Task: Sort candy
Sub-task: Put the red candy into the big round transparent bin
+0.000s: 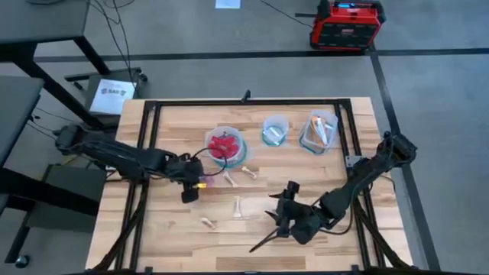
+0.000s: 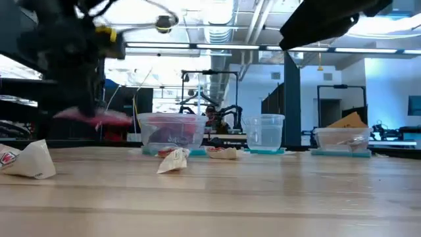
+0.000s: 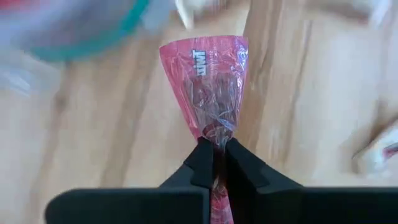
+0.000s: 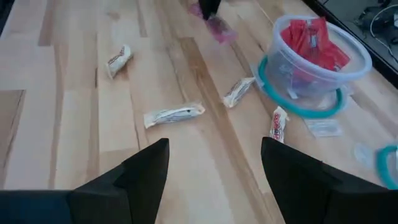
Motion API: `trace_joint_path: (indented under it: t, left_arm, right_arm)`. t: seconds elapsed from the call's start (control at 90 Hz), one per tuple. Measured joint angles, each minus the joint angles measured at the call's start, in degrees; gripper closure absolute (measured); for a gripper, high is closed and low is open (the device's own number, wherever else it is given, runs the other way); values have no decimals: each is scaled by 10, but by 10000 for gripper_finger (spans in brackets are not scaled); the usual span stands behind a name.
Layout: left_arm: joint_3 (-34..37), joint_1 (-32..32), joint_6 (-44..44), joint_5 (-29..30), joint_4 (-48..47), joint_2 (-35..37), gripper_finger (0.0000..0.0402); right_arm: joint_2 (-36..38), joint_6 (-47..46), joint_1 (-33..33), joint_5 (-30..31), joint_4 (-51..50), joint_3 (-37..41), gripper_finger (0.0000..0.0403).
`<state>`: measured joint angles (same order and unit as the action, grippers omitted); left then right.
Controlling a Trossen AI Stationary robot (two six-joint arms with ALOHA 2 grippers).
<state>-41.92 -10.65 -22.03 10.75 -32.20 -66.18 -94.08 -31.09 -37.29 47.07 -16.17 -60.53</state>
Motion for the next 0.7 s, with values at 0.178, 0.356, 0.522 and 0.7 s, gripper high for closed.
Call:
trace_joint_path:
  t: [0.178, 0.356, 0.522, 0.7]
  left_arm:
    - [-91, 12, 47, 39, -41, -1, 401]
    - [-142, 58, 102, 64, -54, -2, 401]
    - [-142, 136, 126, 54, -56, -10, 401]
    - [-142, 187, 170, 10, -29, -50, 401]
  right_arm:
    - [0, -9, 7, -5, 40, 36, 163]
    - [0, -21, 11, -20, 73, 60, 163]
    - [0, -15, 20, -44, 124, 78, 163]
    - [0, -15, 31, -71, 135, 86, 163]
